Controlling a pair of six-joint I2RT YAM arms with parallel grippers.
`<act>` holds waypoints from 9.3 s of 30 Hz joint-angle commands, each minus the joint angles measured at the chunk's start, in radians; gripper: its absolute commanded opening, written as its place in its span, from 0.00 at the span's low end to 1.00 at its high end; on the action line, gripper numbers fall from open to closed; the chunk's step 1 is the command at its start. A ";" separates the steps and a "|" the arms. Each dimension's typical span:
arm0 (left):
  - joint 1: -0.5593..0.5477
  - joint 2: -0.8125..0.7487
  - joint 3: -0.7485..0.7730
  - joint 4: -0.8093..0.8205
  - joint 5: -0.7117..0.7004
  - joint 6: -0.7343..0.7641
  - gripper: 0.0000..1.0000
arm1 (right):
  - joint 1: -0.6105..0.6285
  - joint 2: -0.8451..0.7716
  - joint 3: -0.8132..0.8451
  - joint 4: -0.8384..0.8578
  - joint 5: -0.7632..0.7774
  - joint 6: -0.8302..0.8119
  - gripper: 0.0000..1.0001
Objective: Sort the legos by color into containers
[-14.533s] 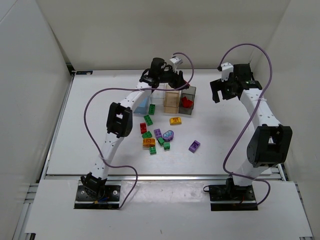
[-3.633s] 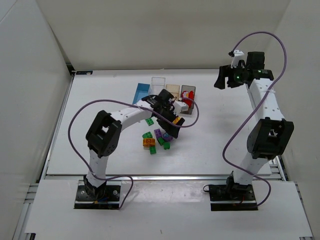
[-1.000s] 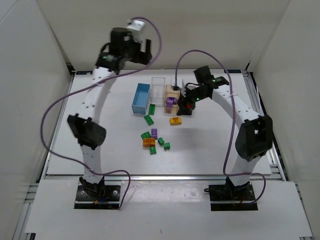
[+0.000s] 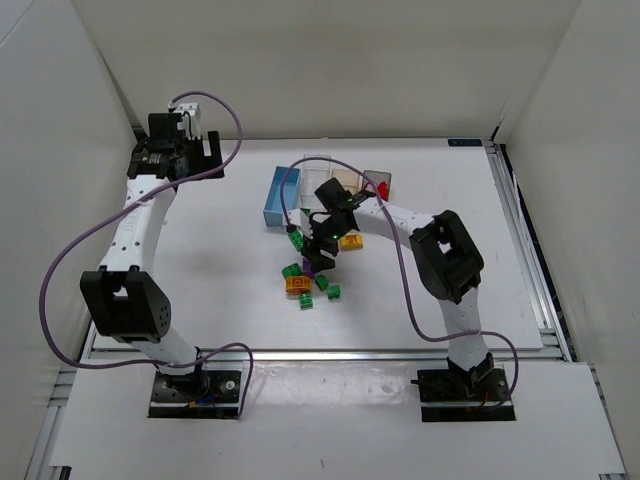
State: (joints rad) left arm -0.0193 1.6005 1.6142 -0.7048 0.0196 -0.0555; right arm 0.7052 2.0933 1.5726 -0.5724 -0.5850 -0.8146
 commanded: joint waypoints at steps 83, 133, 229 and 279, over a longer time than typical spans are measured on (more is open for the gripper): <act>-0.041 0.174 0.161 0.019 0.092 -0.029 0.99 | -0.277 -0.043 0.368 -0.124 0.070 0.138 0.35; -0.099 -0.016 -0.103 -0.207 0.736 0.483 0.98 | -0.277 -0.189 0.340 0.013 0.099 0.238 0.80; -0.257 0.335 0.212 0.139 0.335 0.298 0.34 | -0.498 -0.380 0.020 -0.095 0.017 0.293 0.79; -0.101 0.273 0.459 0.048 0.456 0.075 0.80 | -0.305 -0.198 0.015 -0.121 0.096 -0.109 0.73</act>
State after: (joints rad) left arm -0.1570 1.9881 2.1010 -0.6113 0.4801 -0.0093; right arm 0.3855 1.8359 1.5124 -0.7120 -0.5068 -0.8707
